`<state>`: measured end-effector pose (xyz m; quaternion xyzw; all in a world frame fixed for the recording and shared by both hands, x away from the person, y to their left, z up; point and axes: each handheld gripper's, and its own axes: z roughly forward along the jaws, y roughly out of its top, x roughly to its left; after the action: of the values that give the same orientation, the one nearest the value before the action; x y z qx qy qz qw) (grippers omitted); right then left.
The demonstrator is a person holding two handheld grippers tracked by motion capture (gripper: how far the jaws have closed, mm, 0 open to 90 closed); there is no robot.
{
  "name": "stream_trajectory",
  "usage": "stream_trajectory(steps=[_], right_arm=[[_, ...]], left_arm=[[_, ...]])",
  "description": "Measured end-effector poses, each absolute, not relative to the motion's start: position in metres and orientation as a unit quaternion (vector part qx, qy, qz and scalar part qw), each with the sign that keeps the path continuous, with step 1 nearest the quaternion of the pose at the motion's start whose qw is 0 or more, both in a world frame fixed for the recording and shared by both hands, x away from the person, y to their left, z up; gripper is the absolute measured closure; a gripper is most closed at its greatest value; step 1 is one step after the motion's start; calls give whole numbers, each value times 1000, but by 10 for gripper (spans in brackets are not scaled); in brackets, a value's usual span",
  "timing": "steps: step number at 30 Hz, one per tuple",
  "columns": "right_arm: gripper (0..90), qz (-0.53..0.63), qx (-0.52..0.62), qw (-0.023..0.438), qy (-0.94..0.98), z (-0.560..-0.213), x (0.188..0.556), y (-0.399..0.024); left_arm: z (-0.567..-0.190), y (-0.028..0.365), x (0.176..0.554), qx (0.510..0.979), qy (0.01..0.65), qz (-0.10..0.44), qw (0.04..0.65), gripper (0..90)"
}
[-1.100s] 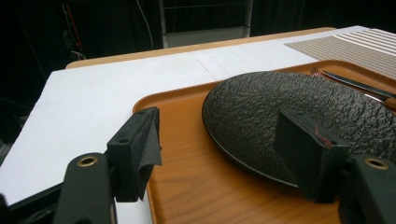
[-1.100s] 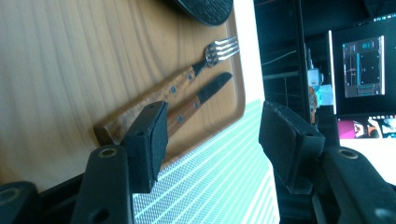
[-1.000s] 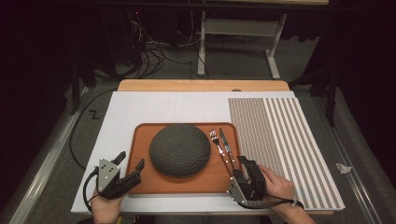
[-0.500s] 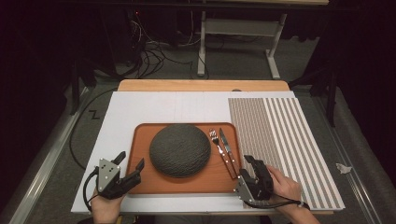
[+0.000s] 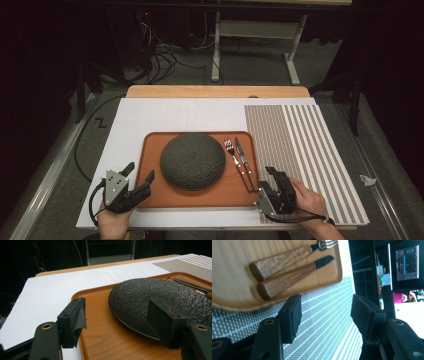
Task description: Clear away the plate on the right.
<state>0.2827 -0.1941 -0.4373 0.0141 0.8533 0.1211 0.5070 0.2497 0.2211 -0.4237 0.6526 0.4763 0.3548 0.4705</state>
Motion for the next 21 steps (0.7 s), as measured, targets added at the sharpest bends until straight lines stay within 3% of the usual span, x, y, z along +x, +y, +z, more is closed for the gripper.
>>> stream_trajectory(steps=[21], right_arm=[[435, 119, 46, 504, 854, -439, 283, -217]], left_arm=[[-424, 221, 250, 652, 477, 355, 471, 318]])
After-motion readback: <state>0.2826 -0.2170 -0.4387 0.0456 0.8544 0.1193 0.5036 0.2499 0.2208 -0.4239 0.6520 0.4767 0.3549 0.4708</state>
